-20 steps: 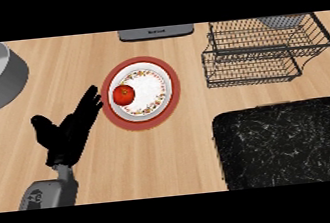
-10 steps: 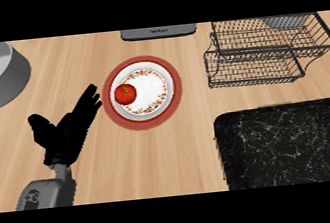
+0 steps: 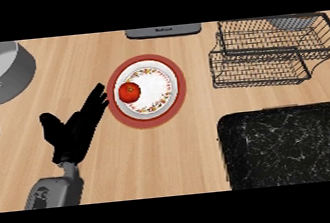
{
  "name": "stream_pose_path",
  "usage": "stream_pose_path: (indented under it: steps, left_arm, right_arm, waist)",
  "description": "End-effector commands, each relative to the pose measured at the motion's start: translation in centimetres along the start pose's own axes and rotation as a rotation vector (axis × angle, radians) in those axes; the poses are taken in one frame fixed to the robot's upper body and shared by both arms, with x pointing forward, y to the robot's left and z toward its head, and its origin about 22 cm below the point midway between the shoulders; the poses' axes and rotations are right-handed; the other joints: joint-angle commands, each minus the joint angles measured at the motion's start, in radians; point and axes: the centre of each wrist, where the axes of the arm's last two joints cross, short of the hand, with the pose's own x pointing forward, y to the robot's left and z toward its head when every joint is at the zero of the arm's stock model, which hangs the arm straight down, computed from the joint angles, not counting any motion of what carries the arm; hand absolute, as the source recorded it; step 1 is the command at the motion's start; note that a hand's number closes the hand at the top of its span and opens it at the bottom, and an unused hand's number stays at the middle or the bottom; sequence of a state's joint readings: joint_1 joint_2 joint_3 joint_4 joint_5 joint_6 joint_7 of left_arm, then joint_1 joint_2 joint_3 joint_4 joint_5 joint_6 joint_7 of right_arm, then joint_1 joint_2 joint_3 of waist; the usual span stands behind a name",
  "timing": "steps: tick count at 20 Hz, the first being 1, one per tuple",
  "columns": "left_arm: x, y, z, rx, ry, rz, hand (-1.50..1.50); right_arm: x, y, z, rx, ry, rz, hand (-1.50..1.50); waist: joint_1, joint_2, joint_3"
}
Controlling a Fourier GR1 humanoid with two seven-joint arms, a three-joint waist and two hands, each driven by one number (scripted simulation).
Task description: Pick the bell pepper from the tray and place it in the tiered basket
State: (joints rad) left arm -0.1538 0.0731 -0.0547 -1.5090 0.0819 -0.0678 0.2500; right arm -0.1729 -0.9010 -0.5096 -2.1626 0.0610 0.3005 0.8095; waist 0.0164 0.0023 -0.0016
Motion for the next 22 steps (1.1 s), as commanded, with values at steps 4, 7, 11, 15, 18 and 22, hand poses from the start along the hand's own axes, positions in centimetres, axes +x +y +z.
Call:
stream_pose_path:
  steps: [4, 7, 11, 15, 18, 22]
  left_arm:
    - [0.8, 0.5, -0.3, -0.025, -0.004, -0.008, 0.00]
    - [0.4, -1.2, -1.1, -0.029, -0.013, -0.012, 0.00]
    - [1.2, -0.8, 0.5, -0.025, -0.008, -0.008, 0.00]
    - [0.5, 1.2, -0.8, -0.015, -0.010, -0.006, 0.00]
    - [0.1, 1.0, -1.4, -0.006, 0.000, 0.006, 0.00]
    - [0.8, 0.5, -2.5, -0.021, -0.021, -0.010, 0.00]
  right_arm:
    - [4.8, 2.0, -4.7, 0.011, 0.033, 0.000, 1.50]
    - [5.4, 0.9, -8.2, -0.008, 0.075, -0.065, 1.50]
    - [5.3, 6.2, -10.4, 0.013, 0.060, -0.051, 1.50]
    - [5.1, 7.6, -15.1, 0.035, 0.069, -0.095, 1.50]
    - [6.2, 11.1, -15.9, 0.055, 0.044, -0.143, 1.50]
    - [8.0, 16.6, -16.6, 0.077, 0.049, -0.173, 1.50]
  waist:
    - [0.024, 0.005, -0.001]
    - [0.026, 0.007, -0.001]
    - [0.013, 0.001, 0.001]
    - [0.019, 0.006, 0.001]
    - [0.009, 0.005, 0.001]
    - [0.015, 0.010, 0.001]
